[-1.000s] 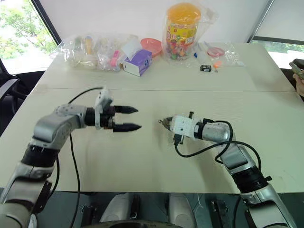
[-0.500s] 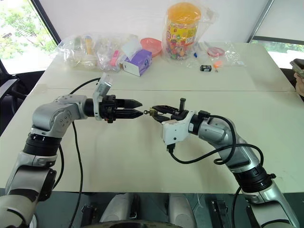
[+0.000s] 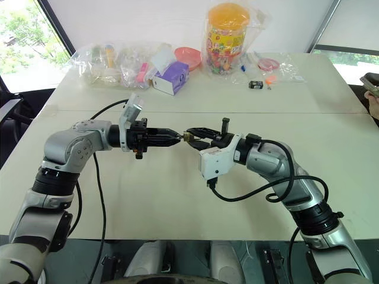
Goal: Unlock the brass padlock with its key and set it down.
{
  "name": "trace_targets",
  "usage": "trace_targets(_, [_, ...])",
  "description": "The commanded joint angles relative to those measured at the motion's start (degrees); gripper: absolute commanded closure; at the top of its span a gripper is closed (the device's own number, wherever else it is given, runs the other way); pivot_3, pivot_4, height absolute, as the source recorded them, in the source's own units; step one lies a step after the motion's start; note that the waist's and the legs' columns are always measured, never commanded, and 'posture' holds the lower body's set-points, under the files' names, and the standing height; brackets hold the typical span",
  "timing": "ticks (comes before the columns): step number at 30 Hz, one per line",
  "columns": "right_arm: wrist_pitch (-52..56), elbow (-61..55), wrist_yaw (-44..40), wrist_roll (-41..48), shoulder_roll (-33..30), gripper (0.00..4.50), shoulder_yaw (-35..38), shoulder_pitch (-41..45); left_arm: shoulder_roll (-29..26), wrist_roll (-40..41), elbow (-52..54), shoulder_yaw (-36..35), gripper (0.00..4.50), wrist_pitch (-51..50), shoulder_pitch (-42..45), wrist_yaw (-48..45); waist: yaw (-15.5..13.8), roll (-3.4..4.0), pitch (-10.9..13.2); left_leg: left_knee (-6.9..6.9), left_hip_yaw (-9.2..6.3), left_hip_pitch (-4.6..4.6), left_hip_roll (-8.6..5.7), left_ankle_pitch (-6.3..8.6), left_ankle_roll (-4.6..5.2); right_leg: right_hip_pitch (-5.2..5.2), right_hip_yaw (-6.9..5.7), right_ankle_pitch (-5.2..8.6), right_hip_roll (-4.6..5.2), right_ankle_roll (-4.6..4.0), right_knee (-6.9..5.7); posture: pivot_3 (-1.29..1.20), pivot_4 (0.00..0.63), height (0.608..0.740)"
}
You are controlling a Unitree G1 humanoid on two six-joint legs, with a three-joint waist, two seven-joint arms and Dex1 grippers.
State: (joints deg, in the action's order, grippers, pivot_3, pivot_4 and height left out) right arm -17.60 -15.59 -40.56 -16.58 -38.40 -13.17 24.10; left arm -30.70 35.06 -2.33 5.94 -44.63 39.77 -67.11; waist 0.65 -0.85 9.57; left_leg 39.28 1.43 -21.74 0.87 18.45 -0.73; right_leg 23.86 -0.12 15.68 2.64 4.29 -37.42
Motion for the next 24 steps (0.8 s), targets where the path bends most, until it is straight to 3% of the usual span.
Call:
trace_targets(1, [-0.56, -1.12, -0.04, 0.67, -0.35, 3.82, 1.33, 1.19, 0.38, 0.12, 0.72, -0.69, 3.97, 1.33, 0.43, -0.38, -0.03, 0.00, 0.00, 0.00, 0.00, 0.00, 0.00, 0.00, 0.00, 0.00, 0.00, 0.00, 0.00, 0.00, 0.00, 0.00, 0.150, 0.740])
trace_targets(3, [-0.34, -1.17, -0.32, 0.71, -0.36, 3.82, 1.28, 1.17, 0.51, 0.03, 0.80, -0.74, 4.46, 1.69, 0.38, -0.32, -0.02, 0.00, 0.00, 0.00, 0.00, 0.00, 0.00, 0.00, 0.00, 0.00, 0.00, 0.00, 0.00, 0.00, 0.00, 0.00, 0.150, 0.740])
trace_targets(11, [0.90, -1.64, -1.96, 1.96, -0.25, 3.82, 1.10, 1.05, -0.13, -2.70, 2.23, 1.05, 4.46, 5.18, -0.27, -1.01, -0.01, 0.00, 0.00, 0.00, 0.00, 0.00, 0.00, 0.00, 0.00, 0.00, 0.00, 0.00, 0.00, 0.00, 0.00, 0.00, 0.150, 0.740])
trace_targets(18, [10.69, -4.21, -6.84, 10.47, 1.61, 3.82, 1.61, 1.27, 0.82, -12.13, 2.98, 4.24, 4.46, 22.01, -2.54, 0.03, -0.05, 0.00, 0.00, 0.00, 0.00, 0.01, 0.00, 0.00, 0.00, -0.01, 0.00, 0.00, 0.01, 0.00, -0.01, 0.00, 0.150, 0.740])
trace_targets(24, [25.22, -7.56, -11.43, 20.32, 2.80, 3.82, 2.44, 2.50, 3.00, -18.22, 1.38, 4.48, 4.46, 37.52, -3.91, 1.05, -0.10, 0.00, 0.00, 0.00, 0.00, 0.01, 0.00, 0.00, 0.00, -0.01, 0.00, 0.00, 0.03, 0.00, 0.00, 0.00, 0.150, 0.740])
